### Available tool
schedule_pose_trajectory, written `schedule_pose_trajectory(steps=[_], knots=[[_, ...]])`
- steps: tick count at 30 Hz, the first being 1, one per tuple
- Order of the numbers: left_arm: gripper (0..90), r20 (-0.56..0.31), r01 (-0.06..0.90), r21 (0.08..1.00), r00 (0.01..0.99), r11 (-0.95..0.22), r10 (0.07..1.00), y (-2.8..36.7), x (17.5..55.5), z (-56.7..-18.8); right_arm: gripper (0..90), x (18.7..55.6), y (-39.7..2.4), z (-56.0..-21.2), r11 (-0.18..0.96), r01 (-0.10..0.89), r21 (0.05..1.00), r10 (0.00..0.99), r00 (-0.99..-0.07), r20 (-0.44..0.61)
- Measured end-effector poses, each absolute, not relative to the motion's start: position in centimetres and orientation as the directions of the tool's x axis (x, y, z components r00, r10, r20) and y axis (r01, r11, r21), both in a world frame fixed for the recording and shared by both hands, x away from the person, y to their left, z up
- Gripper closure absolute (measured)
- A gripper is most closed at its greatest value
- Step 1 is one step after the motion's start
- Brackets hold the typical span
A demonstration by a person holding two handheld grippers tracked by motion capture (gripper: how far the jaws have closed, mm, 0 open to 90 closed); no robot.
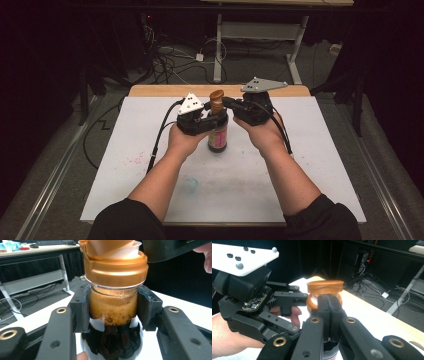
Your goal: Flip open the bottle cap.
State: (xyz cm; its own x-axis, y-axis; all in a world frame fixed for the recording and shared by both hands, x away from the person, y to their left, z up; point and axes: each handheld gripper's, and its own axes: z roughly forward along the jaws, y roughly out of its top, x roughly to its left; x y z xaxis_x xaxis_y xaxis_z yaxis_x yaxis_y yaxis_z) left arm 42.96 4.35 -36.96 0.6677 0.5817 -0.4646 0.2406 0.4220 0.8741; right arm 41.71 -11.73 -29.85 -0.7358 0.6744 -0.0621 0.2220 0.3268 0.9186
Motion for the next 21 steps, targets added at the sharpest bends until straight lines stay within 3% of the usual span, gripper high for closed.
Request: schedule_pose_trajectory(steps=[21], knots=[[49.1, -0.461, 0.237, 0.876, 0.666, 0.419, 0.587, 4.49, 42.73, -36.95, 90.0, 41.93, -11.18, -28.97, 0.326, 0.206, 0.923, 0.668, -0.741, -0.071]])
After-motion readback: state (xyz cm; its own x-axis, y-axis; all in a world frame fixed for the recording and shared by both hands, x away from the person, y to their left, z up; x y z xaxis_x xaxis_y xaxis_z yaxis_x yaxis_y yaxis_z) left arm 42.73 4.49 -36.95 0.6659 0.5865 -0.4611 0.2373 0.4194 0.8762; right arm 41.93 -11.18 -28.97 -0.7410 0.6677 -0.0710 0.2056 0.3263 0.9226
